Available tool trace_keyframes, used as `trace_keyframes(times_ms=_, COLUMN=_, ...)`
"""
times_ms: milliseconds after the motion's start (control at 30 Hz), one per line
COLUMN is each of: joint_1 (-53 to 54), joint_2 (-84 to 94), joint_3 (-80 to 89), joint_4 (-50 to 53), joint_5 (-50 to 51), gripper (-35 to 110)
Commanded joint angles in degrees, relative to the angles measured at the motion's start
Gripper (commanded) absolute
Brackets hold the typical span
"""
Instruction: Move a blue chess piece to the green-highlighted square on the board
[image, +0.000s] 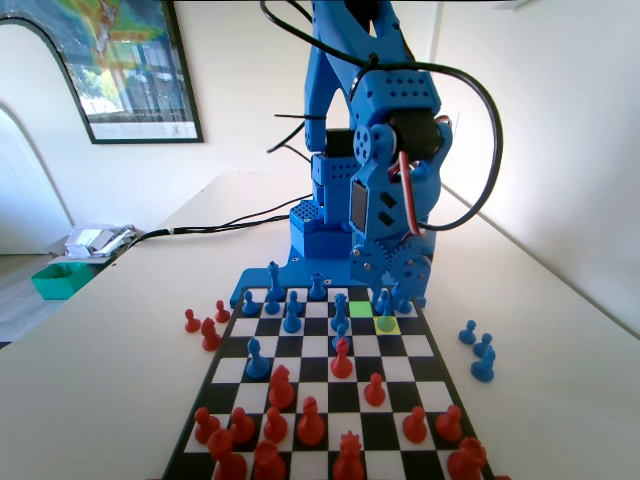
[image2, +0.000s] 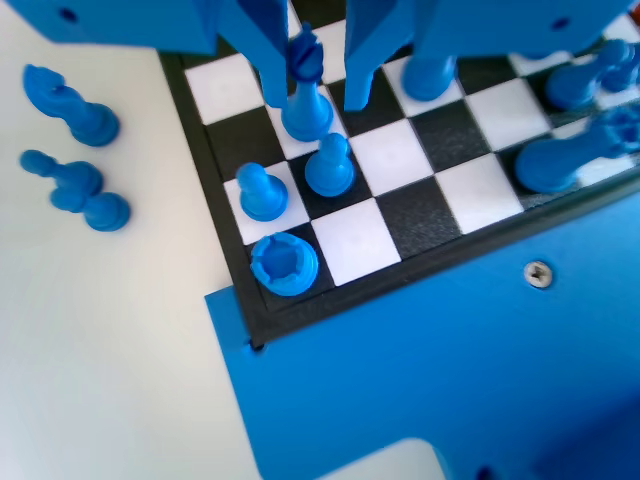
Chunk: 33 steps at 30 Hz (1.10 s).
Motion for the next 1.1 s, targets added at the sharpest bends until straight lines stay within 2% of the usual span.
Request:
trace_keyframes(times_ms=0, joint_1=0.18, joint_2=0.09, joint_3=-2.11, joint_4=0.18, joint_5=-0.7, gripper=9)
trace_keyframes(times_ms=1067, joint_1=1.32, joint_2=-0.97, joint_3=-4.31, joint_4=-0.26, joint_5=-2.29, gripper=8)
